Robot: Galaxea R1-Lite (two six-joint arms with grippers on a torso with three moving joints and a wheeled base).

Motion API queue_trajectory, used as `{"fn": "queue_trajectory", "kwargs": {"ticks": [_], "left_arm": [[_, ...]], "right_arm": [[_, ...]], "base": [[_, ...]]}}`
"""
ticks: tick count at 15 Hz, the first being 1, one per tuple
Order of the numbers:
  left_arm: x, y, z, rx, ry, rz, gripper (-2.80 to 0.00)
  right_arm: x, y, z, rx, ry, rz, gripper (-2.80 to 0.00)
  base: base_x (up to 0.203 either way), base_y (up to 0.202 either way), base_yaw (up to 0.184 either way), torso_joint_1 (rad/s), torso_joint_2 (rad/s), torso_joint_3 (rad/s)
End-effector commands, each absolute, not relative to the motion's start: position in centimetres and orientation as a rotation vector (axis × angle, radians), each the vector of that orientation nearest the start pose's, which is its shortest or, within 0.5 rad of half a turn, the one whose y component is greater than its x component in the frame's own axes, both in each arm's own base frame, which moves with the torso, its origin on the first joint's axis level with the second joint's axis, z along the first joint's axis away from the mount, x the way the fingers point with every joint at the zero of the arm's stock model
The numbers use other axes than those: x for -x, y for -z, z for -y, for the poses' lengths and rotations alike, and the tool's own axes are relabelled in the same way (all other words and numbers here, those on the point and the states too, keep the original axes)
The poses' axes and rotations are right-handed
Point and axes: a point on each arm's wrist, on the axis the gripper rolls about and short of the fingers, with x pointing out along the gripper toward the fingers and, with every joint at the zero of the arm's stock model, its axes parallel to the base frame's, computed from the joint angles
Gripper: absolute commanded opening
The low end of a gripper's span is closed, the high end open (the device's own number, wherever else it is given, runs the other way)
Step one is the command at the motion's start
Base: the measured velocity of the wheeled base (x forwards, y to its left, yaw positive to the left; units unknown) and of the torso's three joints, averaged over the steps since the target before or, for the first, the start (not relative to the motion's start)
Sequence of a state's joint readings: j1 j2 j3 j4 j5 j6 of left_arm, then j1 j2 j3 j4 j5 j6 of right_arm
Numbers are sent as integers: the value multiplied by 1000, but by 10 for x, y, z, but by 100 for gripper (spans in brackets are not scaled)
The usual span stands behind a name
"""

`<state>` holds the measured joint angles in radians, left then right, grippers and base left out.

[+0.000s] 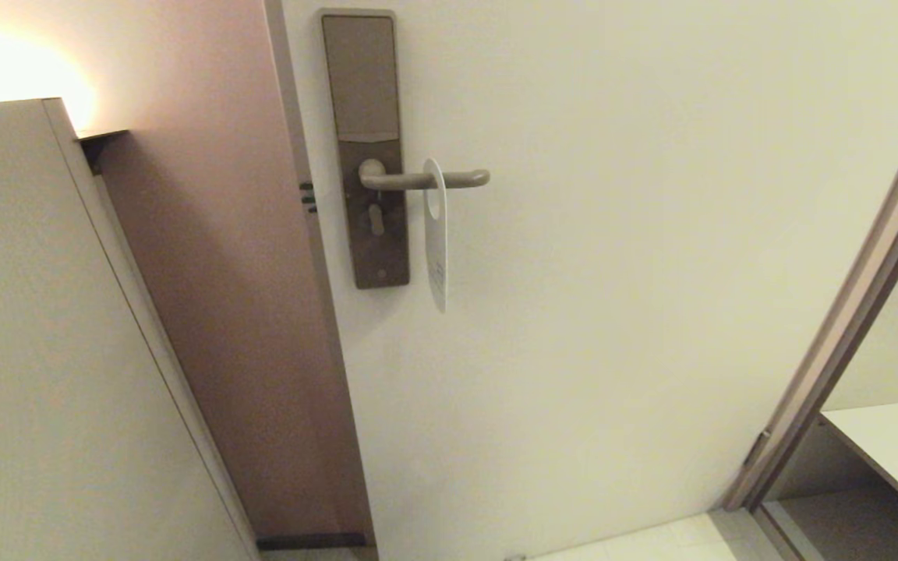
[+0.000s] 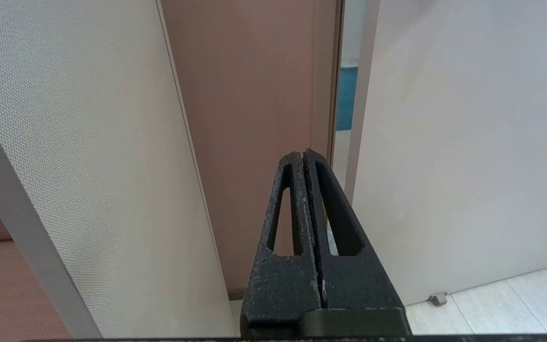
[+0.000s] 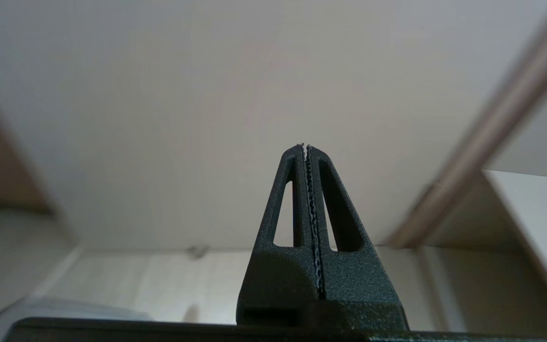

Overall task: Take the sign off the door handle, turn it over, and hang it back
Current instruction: Hang the sign back with the other side facing out

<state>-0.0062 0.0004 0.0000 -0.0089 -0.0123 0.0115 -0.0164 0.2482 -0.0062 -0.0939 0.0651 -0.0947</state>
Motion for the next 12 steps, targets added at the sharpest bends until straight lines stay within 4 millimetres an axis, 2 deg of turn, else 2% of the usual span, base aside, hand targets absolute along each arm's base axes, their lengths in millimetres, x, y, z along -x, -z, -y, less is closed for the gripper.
{"fn": "queue_trajectory", "kwargs": {"ticks": [1,8,12], "left_arm": [[23,-76,0,-11,18,9,-280],[23,-76,0,-11,18,9,-280],[23,-76,0,-11,18,9,-280]], "right_arm": [[8,-87,-1,95,-18,-91,-280],[23,-78,-1,60,-15,20,-280],[23,-78,-1,45,-18,23,-280]], "base": [[0,0,0,0,0,0],[0,0,0,0,0,0],[0,0,0,0,0,0]]}}
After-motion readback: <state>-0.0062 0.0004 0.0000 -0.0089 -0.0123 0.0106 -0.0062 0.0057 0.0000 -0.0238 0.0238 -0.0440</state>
